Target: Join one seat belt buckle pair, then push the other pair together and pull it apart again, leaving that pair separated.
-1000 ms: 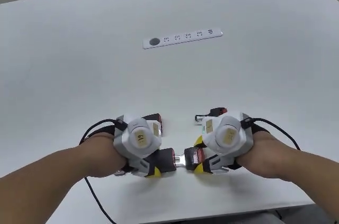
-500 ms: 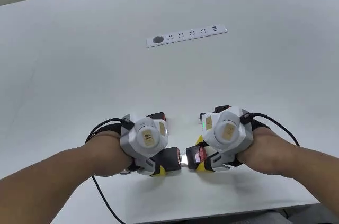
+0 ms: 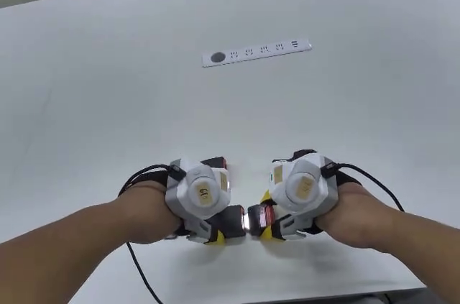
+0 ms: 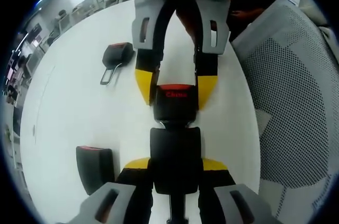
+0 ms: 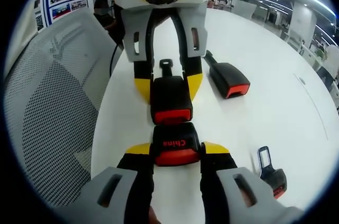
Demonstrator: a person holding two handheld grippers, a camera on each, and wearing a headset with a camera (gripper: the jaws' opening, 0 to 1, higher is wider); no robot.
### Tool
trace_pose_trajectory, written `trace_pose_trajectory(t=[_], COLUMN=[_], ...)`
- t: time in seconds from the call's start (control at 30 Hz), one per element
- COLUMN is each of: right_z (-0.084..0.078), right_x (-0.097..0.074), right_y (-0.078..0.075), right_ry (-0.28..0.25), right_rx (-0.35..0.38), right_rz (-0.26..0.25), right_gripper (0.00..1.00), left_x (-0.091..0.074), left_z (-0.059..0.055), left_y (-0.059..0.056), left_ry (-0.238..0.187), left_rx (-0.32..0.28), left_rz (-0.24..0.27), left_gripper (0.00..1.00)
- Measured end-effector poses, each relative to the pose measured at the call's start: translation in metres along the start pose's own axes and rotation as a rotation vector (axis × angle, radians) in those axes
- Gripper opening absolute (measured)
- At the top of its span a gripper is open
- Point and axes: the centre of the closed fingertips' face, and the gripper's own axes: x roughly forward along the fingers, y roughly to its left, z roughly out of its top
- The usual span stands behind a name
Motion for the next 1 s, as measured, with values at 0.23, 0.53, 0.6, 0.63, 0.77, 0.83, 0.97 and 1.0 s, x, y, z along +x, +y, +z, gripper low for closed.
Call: trace_pose_trajectory(t=[0.23, 0.53, 0.6, 0.63, 0.77, 0.83, 0.97, 1.0], right_z=[-0.0018, -0.005, -0.0045, -0.0047, -0.0043, -0.0042, -0.0041, -0.004], right_x=[0.0032, 0.0, -0.0008, -0.0009, -0.0008, -0.0007, -0.0006, -0.0003], right_y=[-0.0003, 0.0019, 0.0028, 0.0026, 0.0033, 0.0027, 0.0025, 0.0021], right_ry=[0.016, 0.039, 0.041, 0.041, 0.038, 0.034, 0.036, 0.041], right_rx=[0.002, -0.037, -0.037, -0.036, -0.03, -0.029, -0.019, -0.023], right_rz=[-0.01, -0.018, -0.018, -0.018, -0.016, -0.018, -0.02, -0.021], right_gripper=[0.32, 0.31, 0.31, 0.31, 0.31, 0.31, 0.31, 0.31], left_x=[-0.0011, -0.0016, -0.0014, -0.0016, -0.002, -0.0016, -0.0018, -0.0019], left_z=[-0.0001, -0.0021, -0.0011, -0.0001, -0.0008, -0.0005, 0.0008, 0.0005], left_y=[-0.0003, 0.0003, -0.0005, -0.0018, -0.0013, -0.0014, -0.0033, -0.0028], left_ry=[-0.001, -0.01, -0.003, -0.002, -0.009, -0.016, -0.014, -0.013], left_rx=[0.0, 0.003, 0.0, -0.002, -0.01, -0.016, -0.02, -0.019], left_rz=[0.003, -0.002, 0.0, 0.0, 0.001, 0.002, 0.005, 0.004], left_gripper=[0.32, 0.32, 0.32, 0.32, 0.32, 0.32, 0.32, 0.32])
